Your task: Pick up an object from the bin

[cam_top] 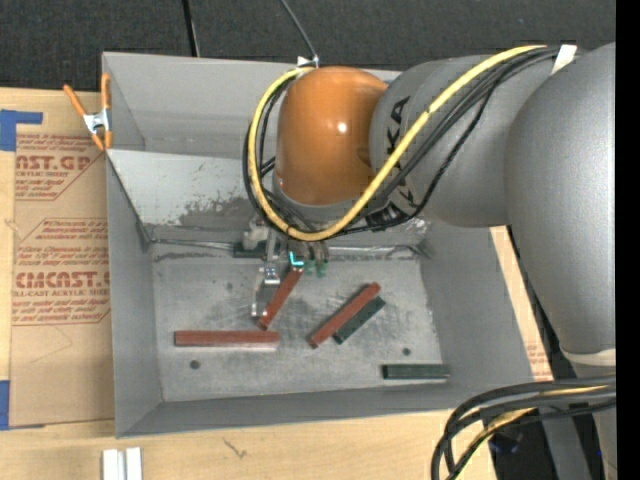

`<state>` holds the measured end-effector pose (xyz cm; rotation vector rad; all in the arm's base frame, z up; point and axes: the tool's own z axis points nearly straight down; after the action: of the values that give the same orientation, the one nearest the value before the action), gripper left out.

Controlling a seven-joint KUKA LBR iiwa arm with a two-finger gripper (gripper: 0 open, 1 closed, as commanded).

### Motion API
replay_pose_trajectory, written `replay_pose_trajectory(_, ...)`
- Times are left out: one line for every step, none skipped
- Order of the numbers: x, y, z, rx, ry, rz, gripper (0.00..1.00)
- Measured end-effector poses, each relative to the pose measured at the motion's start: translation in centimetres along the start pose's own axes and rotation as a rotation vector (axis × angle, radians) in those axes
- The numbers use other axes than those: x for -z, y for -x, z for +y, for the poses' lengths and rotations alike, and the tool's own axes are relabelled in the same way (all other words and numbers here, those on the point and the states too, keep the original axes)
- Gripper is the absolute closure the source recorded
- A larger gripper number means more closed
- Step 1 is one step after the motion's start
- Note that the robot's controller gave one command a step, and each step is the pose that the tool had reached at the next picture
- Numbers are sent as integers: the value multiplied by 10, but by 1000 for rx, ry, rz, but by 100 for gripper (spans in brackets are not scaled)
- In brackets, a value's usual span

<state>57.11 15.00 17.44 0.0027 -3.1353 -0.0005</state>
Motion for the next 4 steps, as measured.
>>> replay_pose_trajectory(4,2,-1,-1,1,-7,0)
replay_pose_trajectory(-91,-30,-2,-55,7,-20,100)
replay_pose_trajectory(-95,-28,-4,-58,8,-31,0)
replay_pose_trajectory(-95,-29,-4,-58,8,-28,0)
